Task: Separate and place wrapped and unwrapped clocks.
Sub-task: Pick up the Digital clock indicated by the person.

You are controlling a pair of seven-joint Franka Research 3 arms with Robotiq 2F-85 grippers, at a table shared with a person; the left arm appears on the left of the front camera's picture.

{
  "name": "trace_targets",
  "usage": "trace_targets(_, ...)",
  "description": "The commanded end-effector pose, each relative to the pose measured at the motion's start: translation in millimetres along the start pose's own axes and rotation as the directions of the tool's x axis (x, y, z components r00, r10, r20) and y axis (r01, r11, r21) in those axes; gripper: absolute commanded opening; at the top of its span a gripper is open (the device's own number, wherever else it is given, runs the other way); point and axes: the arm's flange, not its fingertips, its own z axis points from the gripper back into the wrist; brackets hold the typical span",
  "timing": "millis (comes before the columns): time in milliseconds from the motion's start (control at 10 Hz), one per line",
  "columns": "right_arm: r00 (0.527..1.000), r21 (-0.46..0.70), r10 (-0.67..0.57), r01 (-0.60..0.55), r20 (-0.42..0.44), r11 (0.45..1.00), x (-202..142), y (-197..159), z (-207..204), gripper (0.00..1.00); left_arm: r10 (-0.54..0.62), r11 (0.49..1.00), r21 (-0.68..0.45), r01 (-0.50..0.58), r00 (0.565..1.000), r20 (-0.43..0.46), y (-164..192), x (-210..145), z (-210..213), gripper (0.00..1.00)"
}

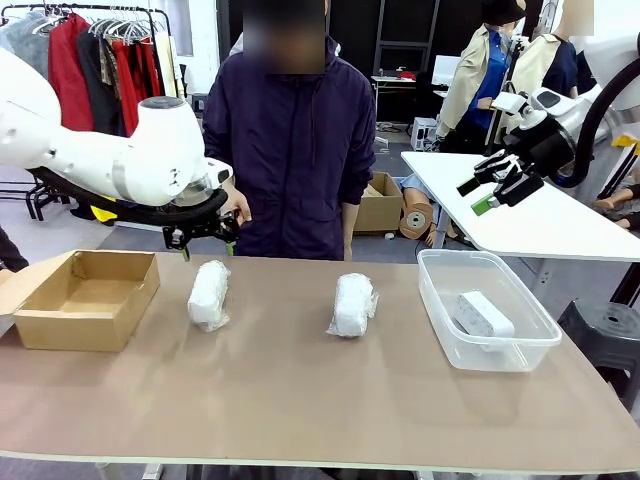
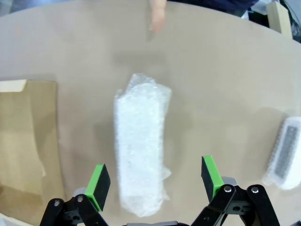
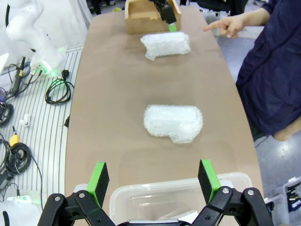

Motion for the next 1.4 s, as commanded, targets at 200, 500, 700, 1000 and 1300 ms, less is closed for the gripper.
trace_targets(200,1.000,0.003,0.005,-0.005,0.003,1.000,3,0,2,1.00,-0.098,0.995,-0.002,0.099,0.989,-0.107,10,17,-26,1.00)
trace_targets(500,1.000,0.003,0.005,-0.005,0.003,1.000,3,0,2,1.00,-0.155,0.987,0.023,0.161,0.975,-0.158,22,20,-44,1.00)
trace_targets(700,1.000,0.003,0.005,-0.005,0.003,1.000,3,0,2,1.00,-0.161,0.986,0.014,0.167,0.967,-0.195,22,18,-54,1.00)
trace_targets(1000,1.000,0.003,0.005,-0.005,0.003,1.000,3,0,2,1.00,-0.187,0.981,0.010,0.193,0.958,-0.217,21,16,-71,1.00)
trace_targets(1300,1.000,0.003,0.005,-0.005,0.003,1.000,3,0,2,1.00,-0.195,0.979,0.004,0.202,0.950,-0.245,21,13,-84,1.00)
